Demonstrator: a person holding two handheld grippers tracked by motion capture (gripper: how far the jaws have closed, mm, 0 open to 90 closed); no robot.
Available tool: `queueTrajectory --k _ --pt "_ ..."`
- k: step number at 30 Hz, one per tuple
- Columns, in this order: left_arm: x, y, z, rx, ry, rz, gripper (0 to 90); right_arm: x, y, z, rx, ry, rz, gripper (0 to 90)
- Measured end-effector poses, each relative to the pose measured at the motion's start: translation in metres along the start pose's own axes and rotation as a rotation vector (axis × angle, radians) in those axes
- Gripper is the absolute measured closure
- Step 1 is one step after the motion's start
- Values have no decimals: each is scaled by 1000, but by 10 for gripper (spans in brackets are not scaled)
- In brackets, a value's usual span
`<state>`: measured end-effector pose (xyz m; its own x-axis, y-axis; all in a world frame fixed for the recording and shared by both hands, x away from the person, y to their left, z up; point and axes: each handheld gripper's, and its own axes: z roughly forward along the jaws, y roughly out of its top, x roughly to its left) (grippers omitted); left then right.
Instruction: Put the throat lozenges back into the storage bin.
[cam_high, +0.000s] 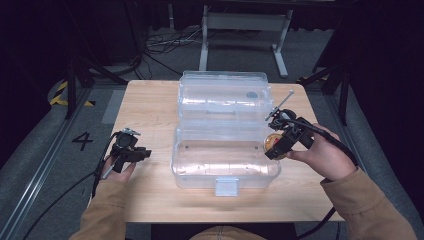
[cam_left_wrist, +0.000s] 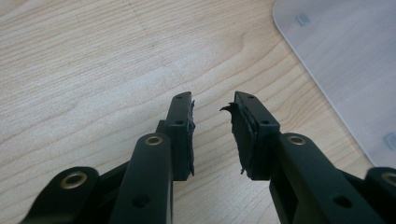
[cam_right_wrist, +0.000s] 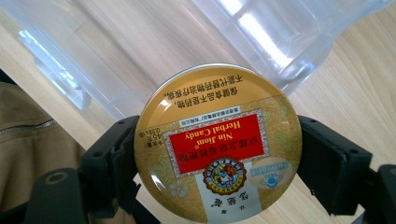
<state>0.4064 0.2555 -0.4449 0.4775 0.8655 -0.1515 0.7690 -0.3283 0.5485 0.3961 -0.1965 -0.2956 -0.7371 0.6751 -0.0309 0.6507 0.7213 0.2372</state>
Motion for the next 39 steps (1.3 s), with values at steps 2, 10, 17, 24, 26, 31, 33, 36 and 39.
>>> queueTrajectory --k 2,10,17,24,26,31,33,36,39 --pt "1 0 0 5 -3 -5 683 1 2 3 1 2 -6 203" --pt "1 0 0 9 -1 -6 673 6 12 13 8 5 -22 202" --pt "1 0 1 15 -4 -4 673 12 16 22 22 11 -29 203" --pt "1 -1 2 13 -1 -4 665 15 19 42 45 38 -26 202" --pt "1 -1 2 13 -1 -3 665 16 19 46 49 44 -31 202" --pt "1 -1 1 15 1 -3 663 16 17 58 63 50 -24 202" --pt "1 -1 1 14 2 -3 663 15 17 60 64 47 -29 202" --pt "1 -1 2 15 3 -2 662 15 16 67 70 48 -16 202" --pt "1 -1 2 16 2 -3 662 15 15 70 73 51 -14 202"
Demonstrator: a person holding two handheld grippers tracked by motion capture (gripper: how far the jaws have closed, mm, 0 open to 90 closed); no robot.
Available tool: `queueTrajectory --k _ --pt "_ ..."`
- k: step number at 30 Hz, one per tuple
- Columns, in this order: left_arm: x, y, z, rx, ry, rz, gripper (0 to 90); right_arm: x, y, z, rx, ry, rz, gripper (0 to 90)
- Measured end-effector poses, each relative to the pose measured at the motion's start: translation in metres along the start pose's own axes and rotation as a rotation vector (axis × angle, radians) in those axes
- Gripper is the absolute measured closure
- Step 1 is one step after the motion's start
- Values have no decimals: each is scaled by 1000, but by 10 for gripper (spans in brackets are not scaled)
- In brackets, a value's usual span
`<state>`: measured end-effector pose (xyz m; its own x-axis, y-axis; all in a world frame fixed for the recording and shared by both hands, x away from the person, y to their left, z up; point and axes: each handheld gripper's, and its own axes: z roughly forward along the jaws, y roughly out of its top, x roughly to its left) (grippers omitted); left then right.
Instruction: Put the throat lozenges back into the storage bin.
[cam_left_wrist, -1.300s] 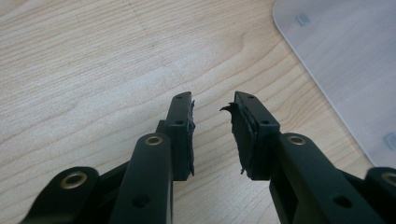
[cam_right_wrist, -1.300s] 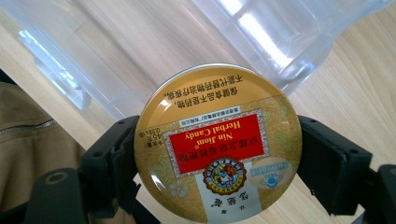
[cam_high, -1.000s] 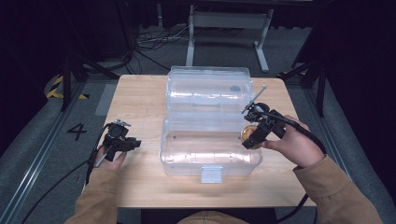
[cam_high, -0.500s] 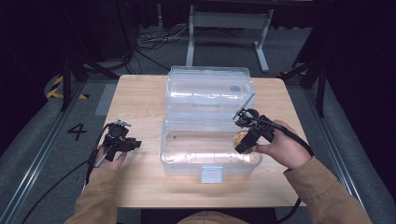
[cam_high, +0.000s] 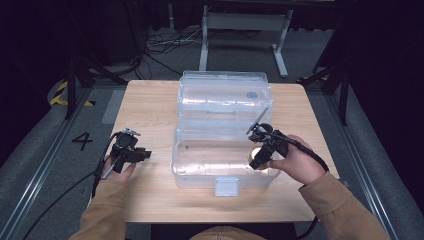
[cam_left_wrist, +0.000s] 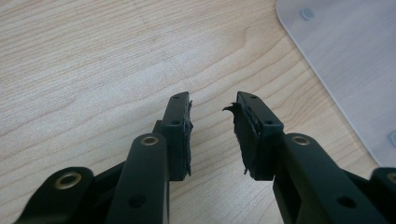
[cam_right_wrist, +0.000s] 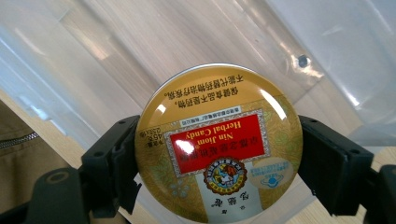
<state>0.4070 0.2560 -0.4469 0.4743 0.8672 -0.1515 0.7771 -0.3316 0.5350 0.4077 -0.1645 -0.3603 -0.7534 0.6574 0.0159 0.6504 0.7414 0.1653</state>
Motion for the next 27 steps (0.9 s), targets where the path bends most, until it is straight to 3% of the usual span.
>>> queueTrajectory --k 27 --pt "1 -1 1 3 -2 -4 659 2 2 31 47 18 0 202"
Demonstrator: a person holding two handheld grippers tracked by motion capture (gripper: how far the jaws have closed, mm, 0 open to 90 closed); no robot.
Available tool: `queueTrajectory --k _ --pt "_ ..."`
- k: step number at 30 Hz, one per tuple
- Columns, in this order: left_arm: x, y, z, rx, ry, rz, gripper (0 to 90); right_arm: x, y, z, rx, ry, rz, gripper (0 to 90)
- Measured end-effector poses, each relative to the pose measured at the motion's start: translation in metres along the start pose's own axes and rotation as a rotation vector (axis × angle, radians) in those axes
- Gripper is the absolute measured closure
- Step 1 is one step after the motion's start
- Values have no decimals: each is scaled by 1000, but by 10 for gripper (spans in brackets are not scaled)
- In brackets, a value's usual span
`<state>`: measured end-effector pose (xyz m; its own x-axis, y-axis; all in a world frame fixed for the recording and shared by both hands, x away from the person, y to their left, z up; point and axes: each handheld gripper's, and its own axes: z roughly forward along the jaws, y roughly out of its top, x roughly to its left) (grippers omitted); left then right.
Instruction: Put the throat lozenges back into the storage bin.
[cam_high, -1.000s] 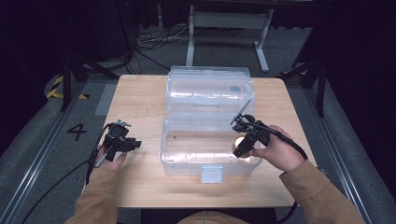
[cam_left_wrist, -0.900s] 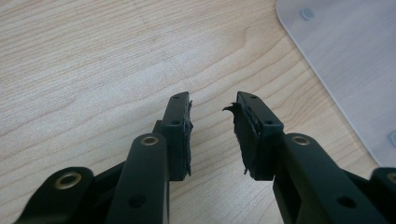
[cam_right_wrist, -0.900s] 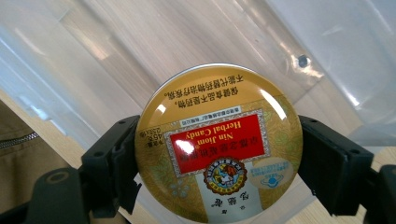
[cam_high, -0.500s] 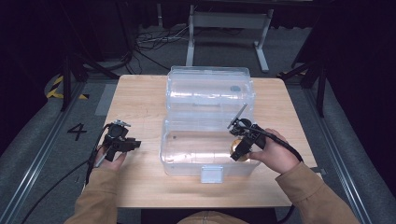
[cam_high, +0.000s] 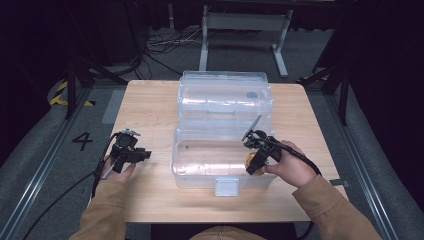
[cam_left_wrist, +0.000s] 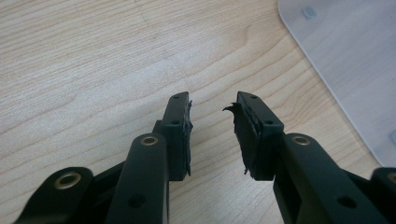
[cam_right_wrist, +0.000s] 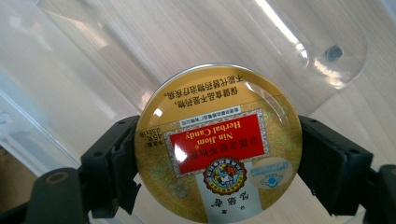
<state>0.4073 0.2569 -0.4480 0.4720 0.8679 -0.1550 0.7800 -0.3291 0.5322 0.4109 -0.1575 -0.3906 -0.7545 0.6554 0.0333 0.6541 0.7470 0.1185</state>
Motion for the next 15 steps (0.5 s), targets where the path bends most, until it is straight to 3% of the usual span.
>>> queueTrajectory --k 15 --pt "1 0 1 0 -3 -1 657 -9 -1 8 22 13 26 202"
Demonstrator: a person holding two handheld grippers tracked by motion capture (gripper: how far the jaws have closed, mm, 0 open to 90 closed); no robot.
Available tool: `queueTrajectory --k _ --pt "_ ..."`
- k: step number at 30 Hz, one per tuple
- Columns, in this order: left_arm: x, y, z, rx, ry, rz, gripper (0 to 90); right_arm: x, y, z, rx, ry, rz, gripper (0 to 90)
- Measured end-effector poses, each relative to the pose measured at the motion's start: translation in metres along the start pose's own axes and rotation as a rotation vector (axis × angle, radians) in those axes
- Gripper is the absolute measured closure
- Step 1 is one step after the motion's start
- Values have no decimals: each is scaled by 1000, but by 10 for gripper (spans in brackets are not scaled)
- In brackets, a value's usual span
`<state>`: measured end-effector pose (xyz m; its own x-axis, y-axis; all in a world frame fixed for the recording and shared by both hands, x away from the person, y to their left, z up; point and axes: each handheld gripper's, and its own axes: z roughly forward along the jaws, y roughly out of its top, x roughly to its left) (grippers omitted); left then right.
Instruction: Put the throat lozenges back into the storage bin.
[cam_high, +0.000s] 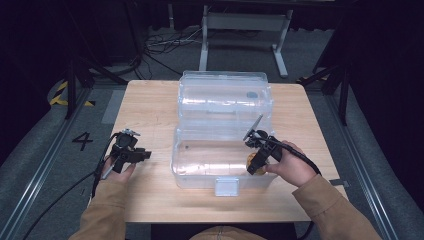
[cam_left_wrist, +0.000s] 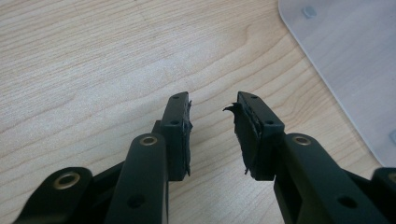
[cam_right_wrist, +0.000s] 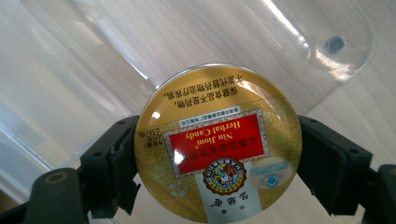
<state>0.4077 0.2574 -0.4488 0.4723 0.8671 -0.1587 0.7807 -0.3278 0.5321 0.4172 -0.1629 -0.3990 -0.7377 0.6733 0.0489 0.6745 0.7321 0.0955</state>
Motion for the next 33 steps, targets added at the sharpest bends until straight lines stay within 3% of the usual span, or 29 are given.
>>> queueTrajectory --k 9,33 --pt "0 0 0 1 -1 0 657 2 -1 4 9 -34 -43 202" --pt "1 0 1 8 -6 -2 653 3 -8 9 1 -56 -31 201"
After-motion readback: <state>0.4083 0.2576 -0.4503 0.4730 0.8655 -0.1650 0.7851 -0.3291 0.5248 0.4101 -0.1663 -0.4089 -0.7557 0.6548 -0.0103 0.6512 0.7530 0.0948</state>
